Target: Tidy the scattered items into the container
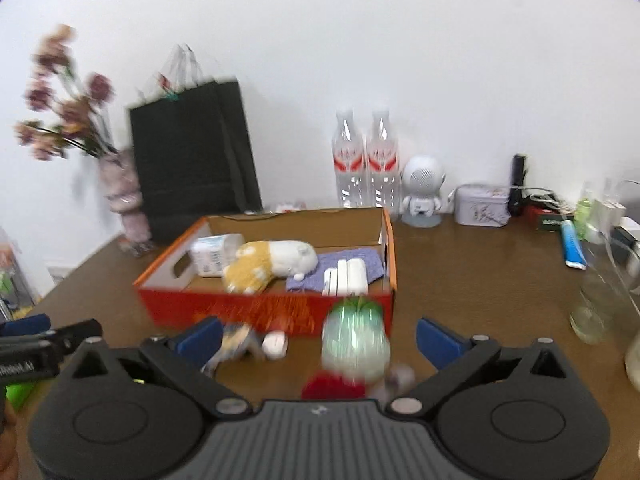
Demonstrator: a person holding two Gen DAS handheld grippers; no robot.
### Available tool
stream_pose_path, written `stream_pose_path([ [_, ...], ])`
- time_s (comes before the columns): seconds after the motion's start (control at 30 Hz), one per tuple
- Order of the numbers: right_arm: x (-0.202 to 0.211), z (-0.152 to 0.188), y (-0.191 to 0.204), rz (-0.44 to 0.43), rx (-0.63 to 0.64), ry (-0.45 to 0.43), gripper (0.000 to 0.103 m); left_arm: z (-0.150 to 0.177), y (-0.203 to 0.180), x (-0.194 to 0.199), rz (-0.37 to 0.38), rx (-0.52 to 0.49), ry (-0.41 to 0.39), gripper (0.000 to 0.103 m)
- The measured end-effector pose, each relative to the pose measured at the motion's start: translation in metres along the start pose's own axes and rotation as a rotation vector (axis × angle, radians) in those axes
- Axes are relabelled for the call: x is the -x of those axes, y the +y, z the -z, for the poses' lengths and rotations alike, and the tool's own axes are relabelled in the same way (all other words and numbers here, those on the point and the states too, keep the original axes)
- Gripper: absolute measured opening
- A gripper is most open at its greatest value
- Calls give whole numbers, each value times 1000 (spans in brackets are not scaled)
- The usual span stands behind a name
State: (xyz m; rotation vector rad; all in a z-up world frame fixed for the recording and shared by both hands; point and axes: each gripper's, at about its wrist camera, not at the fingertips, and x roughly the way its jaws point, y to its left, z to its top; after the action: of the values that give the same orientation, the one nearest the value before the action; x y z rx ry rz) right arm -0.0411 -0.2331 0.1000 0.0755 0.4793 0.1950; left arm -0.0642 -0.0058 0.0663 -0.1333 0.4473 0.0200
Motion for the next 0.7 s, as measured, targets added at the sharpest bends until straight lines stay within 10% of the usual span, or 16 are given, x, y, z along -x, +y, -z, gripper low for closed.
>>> stream_pose_path([
  [0.27, -14, 85, 28, 8, 117, 205, 103, 46, -3, -14, -16, -39, 176, 103],
  [0.7, -19, 97, 29, 50, 81, 234, 103, 65, -10, -26, -40, -94, 241, 103],
])
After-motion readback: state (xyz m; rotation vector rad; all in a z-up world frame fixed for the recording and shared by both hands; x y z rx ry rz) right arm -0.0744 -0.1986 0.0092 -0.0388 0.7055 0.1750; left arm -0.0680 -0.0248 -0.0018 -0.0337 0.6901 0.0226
